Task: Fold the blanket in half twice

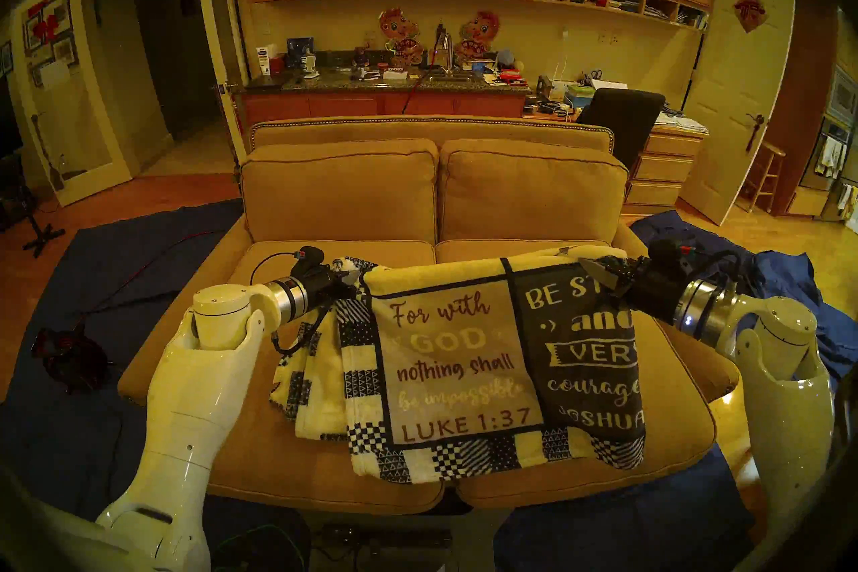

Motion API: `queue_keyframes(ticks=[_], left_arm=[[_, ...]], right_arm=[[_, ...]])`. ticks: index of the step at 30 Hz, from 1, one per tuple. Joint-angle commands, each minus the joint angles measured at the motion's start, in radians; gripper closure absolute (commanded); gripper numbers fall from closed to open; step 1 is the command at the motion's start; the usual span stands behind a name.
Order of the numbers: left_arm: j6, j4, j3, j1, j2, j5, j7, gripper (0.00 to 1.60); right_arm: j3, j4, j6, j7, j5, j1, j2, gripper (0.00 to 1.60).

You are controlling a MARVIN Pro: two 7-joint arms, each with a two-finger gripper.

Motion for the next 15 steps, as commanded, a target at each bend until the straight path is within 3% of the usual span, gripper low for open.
queue_keyframes(ticks=[1, 15], left_arm=[[-0.004, 0.062, -0.002, -0.116, 0.000, 0.013, 0.022, 1.60], [-0.004, 0.252, 0.024, -0.210, -0.008, 0.029, 0.025, 1.60]], right_arm=[[-0.009, 0.029, -0.004, -0.038, -0.013, 0.072, 0.027, 1.60], [-0.100, 0.118, -0.002, -0.086, -0.056, 0.155, 0.037, 1.60]])
